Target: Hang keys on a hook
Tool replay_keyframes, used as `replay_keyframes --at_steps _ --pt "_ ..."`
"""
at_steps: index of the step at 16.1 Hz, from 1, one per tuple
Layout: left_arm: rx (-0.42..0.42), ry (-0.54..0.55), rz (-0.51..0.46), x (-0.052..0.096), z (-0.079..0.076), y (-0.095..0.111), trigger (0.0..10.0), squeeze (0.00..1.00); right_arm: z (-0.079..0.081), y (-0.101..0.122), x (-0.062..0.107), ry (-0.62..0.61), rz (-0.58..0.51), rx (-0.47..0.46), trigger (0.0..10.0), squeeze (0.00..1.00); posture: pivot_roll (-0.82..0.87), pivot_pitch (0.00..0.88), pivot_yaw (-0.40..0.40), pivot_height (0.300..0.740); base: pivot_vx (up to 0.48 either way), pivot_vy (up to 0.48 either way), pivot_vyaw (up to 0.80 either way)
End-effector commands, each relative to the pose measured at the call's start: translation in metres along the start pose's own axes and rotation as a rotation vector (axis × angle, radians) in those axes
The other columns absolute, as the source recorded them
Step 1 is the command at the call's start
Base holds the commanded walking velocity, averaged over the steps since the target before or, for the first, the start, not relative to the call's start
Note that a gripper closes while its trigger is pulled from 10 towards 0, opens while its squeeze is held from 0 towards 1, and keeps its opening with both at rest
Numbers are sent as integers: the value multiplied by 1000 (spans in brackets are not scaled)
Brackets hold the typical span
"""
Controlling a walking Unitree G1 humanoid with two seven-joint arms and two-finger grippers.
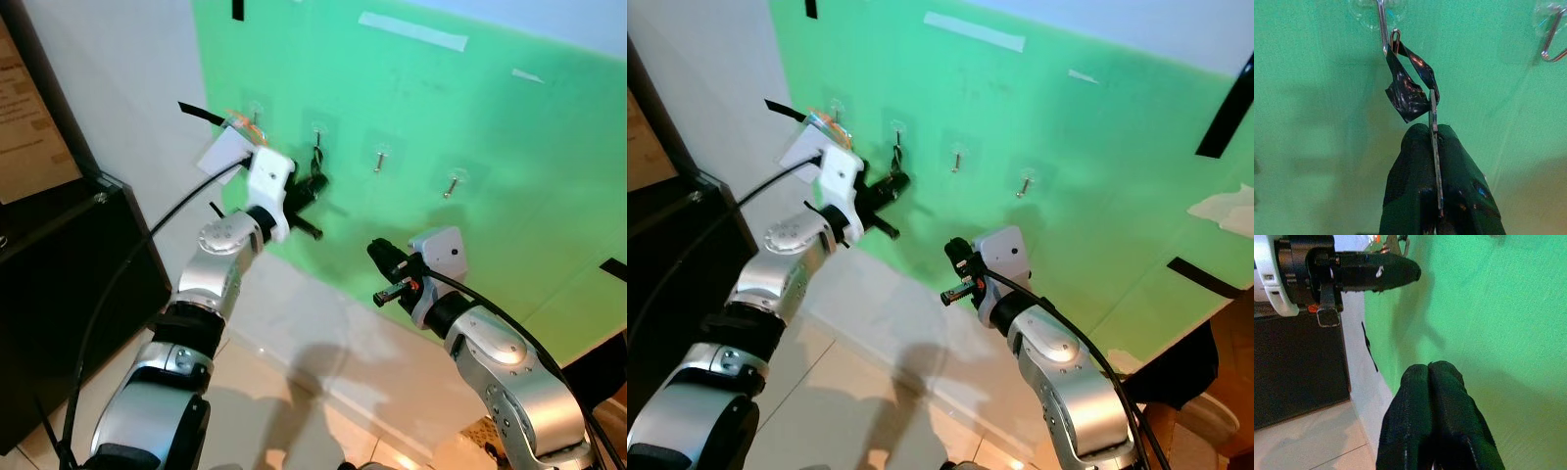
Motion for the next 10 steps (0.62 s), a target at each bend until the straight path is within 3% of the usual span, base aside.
replay_keyframes --at_steps 1,7,10 --pt "-1 -32 45 0 -5 -6 0 0 -4 0 0 -5 9 12 10000 0 -65 0 -74 740 0 0 0" --pt "-58 -3 66 7 -1 -9 0 0 -2 0 0 7 10 19 10000 0 -61 0 -81 740 0 0 0" --pt "-139 46 90 10 9 -11 0 0 8 3 1 96 4 20 10000 0 -55 0 -84 740 0 0 0"
Point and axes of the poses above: a point about 5 cm out from each wrist's last joint towards the gripper, its own x axis pointing back from the gripper into the wrist, its own y axis along the axis of the wrist's last joint, z = x × y, the point moved 3 cm from there along -x, pointing out of the wrist towards the gripper, and after that the axes turned 6 degrees about x, right-handed, at the moved point
